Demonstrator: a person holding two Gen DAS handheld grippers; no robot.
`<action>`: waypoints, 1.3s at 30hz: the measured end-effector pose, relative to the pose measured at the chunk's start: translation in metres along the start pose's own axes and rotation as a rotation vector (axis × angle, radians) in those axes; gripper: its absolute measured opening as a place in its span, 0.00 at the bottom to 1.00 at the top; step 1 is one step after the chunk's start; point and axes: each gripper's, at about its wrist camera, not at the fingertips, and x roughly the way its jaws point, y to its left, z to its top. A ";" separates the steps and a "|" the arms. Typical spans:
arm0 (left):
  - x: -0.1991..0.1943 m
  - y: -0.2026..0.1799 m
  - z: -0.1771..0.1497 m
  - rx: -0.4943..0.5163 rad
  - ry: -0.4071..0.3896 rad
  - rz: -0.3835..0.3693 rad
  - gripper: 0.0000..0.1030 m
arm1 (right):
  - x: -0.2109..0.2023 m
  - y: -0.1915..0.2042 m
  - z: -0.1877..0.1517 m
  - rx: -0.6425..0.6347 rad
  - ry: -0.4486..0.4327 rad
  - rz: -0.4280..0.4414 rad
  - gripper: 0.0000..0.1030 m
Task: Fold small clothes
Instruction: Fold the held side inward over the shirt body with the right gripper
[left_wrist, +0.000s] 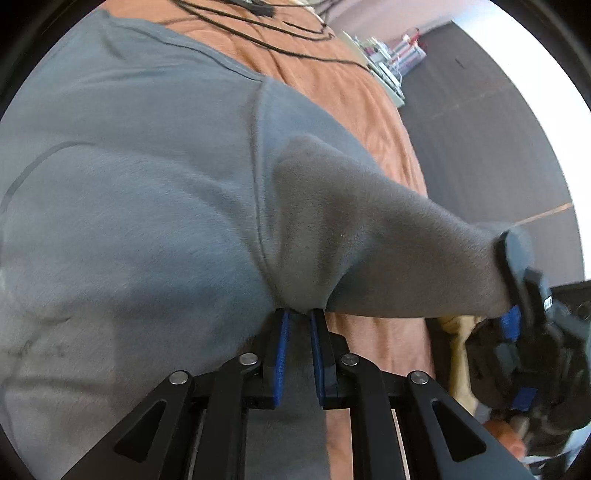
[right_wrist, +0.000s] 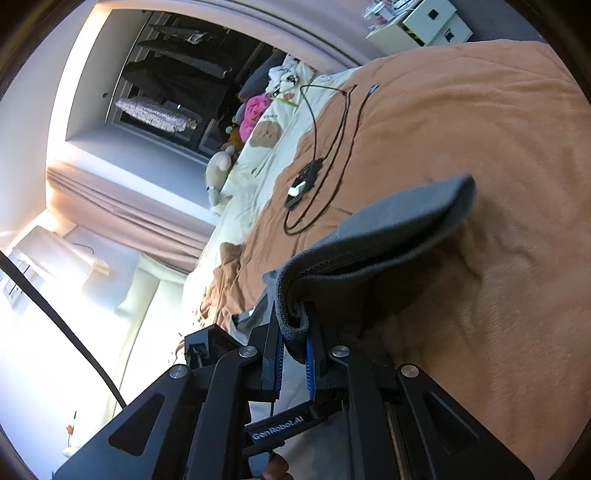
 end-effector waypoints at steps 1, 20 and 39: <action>-0.007 0.003 0.000 -0.014 -0.010 -0.009 0.13 | 0.001 0.000 0.001 -0.004 0.006 0.001 0.06; -0.103 0.036 0.003 -0.028 -0.135 0.128 0.13 | 0.041 0.016 0.008 -0.089 0.216 -0.132 0.06; -0.112 0.002 0.007 0.049 -0.139 0.174 0.13 | 0.007 -0.011 0.056 0.085 0.159 -0.174 0.79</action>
